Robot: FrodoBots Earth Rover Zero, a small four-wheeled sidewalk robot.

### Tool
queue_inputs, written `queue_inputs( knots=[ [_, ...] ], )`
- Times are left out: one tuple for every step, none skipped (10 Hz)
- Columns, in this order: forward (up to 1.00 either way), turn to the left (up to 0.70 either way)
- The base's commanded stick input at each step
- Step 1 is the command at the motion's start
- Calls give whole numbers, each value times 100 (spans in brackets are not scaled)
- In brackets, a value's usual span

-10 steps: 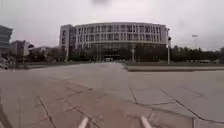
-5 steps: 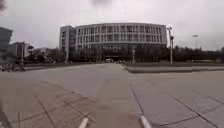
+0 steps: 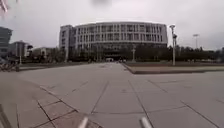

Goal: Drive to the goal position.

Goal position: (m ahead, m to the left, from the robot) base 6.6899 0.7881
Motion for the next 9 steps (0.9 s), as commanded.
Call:
queue_inputs(
  knots=[
    [100,2],
    [98,2],
    [90,2],
    [92,2],
    [95,2],
    [97,2],
    [99,2],
    [100,2],
    [100,2]
  ],
)
